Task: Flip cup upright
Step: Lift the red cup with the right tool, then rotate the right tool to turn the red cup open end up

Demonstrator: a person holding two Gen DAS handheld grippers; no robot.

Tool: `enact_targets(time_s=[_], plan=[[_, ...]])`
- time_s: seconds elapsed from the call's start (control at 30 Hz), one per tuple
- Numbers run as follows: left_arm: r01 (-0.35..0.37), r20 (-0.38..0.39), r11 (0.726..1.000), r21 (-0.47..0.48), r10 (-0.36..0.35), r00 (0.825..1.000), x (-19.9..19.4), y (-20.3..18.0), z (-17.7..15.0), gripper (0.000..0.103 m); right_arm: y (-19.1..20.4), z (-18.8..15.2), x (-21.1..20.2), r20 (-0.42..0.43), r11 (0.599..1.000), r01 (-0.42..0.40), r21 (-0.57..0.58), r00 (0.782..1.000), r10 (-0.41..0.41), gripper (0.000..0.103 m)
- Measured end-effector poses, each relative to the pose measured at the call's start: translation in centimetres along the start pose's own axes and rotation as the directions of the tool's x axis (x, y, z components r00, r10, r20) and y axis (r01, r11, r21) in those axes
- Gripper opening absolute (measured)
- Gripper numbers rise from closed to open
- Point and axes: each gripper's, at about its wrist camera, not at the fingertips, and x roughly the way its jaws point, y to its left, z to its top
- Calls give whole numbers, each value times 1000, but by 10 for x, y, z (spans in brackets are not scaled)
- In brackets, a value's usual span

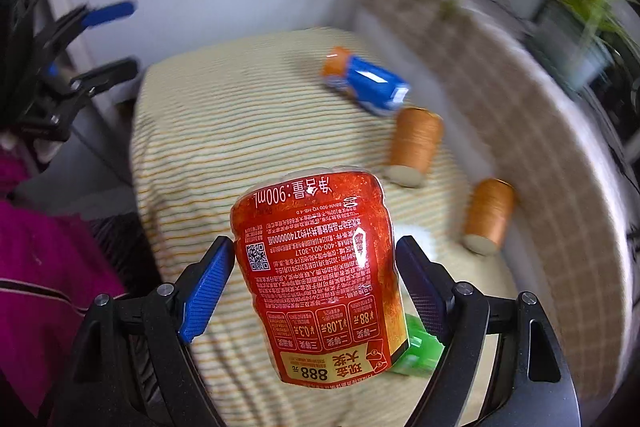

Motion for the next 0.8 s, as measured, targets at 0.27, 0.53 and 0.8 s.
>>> enact_targets(time_s=[0.27, 0.53, 0.8], plan=[[51, -38, 997, 66, -49, 998, -2, 2, -10, 103, 30, 8, 34, -59, 996, -70, -59, 996, 67, 82], [77, -91, 993, 92, -69, 994, 7, 3, -18, 103, 45, 9, 64, -112, 990, -114, -77, 988, 105, 82], [98, -100, 988, 117, -87, 991, 14, 0, -16, 103, 44, 9, 71, -124, 988, -147, -52, 982, 140, 84]])
